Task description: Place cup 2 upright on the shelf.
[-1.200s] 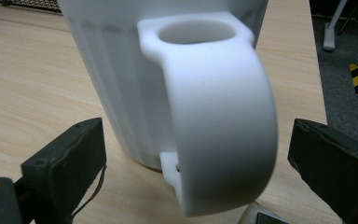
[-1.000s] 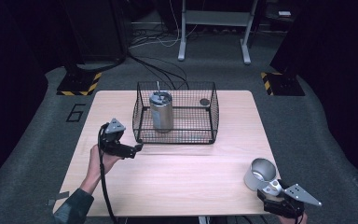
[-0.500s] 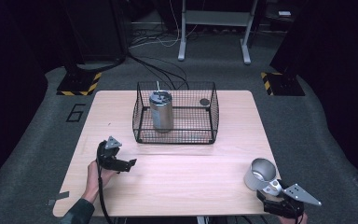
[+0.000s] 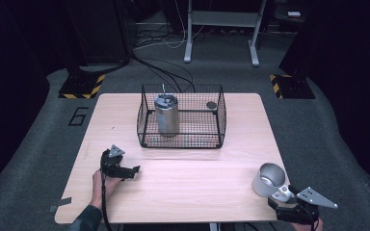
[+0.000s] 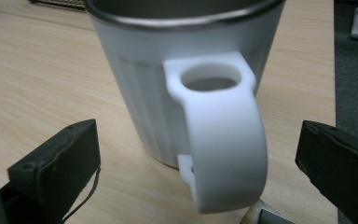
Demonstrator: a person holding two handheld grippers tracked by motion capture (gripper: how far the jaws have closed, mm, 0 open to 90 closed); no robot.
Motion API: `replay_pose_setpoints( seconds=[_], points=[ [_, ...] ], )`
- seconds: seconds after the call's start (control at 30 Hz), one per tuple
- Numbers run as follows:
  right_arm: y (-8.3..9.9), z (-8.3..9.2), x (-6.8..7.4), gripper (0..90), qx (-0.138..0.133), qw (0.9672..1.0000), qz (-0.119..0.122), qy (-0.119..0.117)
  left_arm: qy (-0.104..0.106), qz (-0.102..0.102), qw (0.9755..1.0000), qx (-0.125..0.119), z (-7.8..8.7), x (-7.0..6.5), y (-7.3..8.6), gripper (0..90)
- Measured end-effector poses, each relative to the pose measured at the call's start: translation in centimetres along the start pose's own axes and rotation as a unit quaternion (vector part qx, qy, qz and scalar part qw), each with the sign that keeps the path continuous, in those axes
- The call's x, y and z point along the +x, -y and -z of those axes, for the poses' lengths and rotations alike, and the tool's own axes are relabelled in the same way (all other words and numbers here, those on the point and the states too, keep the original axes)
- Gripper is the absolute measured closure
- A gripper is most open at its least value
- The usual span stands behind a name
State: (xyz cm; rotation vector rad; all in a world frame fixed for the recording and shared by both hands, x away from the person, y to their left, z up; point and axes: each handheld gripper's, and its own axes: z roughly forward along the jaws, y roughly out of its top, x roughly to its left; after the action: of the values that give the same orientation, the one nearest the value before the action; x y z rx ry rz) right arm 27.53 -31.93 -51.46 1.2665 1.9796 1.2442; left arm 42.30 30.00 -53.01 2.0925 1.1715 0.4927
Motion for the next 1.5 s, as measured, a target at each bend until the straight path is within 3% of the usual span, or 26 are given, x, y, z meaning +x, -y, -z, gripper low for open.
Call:
replay_pose_setpoints(
  seconds=[0.13, 0.37, 0.53, 0.77, 0.9, 1.37, 1.5],
  points=[
    [-1.2, 0.5, 0.2, 0.0, 0.022, 0.9996, 0.017, -0.001, 0.003, -0.016, 0.9999, -0.001, -0.1, 0.5, -0.1, 0.0],
    [-3.7, 0.9, 0.6, 0.0, 0.052, 0.9977, 0.043, -0.008, 0.007, -0.018, 0.9998, 0.001, -0.2, 0.5, -0.2, 0.0],
    [-5.5, 0.1, 0.8, 0.0, 0.077, 0.9955, 0.054, -0.009, 0.006, -0.013, 0.9999, 0.0, -0.3, 0.5, -0.3, 0.0],
    [-7.2, -1.3, 0.8, 0.0, 0.09, 0.9944, 0.056, 0.001, 0.005, -0.014, 0.9999, 0.001, -0.3, 0.5, -0.3, 0.0],
    [-7.7, -1.7, 0.8, 4.6, 0.096, 0.994, 0.053, 0.006, 0.004, -0.014, 0.9999, 0.0, -0.3, 0.5, -0.3, 0.0],
    [-7.7, -1.8, 0.9, 5.8, 0.103, 0.9935, 0.046, 0.014, 0.001, -0.014, 0.9999, 0.001, -0.4, 0.6, -0.4, 0.0],
    [-7.8, -1.7, 1.0, 5.9, 0.088, 0.9953, 0.038, 0.012, 0.001, -0.013, 0.9999, 0.001, -0.4, 0.5, -0.4, 0.0]
  ],
)
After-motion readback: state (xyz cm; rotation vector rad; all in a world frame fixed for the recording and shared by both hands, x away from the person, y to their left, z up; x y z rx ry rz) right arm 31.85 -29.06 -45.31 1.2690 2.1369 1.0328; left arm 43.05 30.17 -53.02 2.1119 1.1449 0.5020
